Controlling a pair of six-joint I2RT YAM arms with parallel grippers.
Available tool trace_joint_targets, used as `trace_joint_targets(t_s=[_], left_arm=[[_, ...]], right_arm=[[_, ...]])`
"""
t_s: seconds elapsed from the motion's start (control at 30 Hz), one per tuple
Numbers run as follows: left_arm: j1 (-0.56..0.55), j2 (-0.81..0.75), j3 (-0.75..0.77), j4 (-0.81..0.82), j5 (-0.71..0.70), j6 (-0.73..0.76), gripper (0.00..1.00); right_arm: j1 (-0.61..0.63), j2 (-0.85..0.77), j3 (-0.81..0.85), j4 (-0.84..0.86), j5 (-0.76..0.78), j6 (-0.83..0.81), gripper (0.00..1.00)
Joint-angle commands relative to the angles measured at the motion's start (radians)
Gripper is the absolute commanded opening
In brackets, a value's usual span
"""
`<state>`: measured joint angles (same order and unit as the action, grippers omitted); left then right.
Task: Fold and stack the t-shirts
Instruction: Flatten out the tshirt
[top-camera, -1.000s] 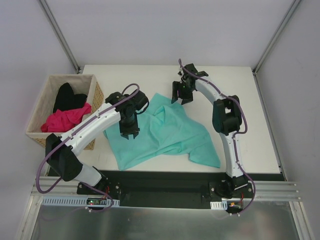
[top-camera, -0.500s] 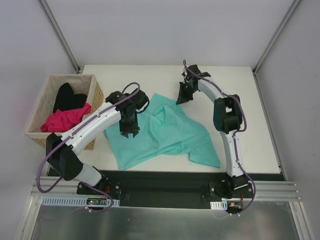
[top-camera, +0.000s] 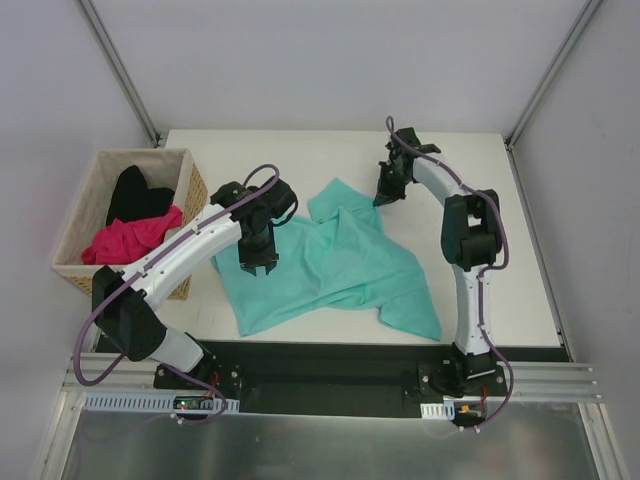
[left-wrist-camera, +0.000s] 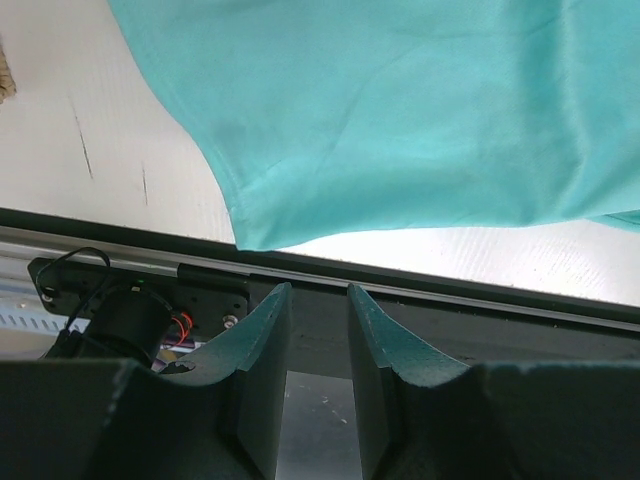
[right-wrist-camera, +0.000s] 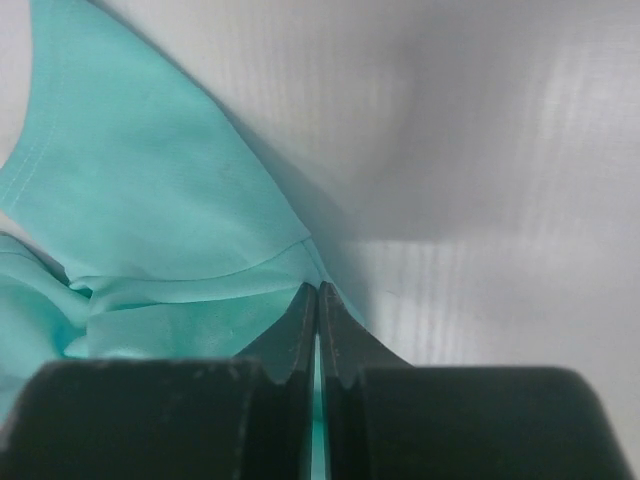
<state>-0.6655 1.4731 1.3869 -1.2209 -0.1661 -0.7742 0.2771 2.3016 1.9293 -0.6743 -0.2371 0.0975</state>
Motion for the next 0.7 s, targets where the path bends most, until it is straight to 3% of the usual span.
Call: trace_joint_targets(t_s=[0.0, 0.43, 0.5, 0.6, 0.63, 0.67], left_arm=[[0.007, -0.019, -0.008, -0.029, -0.015, -0.008, 0.28], [0.007, -0.037, -0.032, -0.025, -0.015, -0.020, 0.29], [0.009, -0.034, -0.031, -0.020, -0.015, -0.020, 0.29], [0.009, -0.036, -0.029, -0.020, -0.019, -0.019, 0.29], [0.007, -0.039, -0.034, -0.020, -0.021, -0.020, 0.29], [0.007, -0.040, -0.035, -0.020, -0.021, -0.025, 0.29]], right_arm=[[-0.053, -0.133, -0.047, 0.039, 0.087, 0.010, 0.01], [-0.130, -0.199, -0.072, 0.071, 0.162, 0.005, 0.01], [-0.131, -0.145, -0.029, -0.003, 0.171, 0.004, 0.01], [-0.133, -0.078, 0.066, -0.111, 0.193, 0.001, 0.14], [-0.133, -0.083, 0.054, -0.113, 0.199, -0.002, 0.28], [-0.131, -0.094, 0.043, -0.108, 0.212, -0.004, 0.34]])
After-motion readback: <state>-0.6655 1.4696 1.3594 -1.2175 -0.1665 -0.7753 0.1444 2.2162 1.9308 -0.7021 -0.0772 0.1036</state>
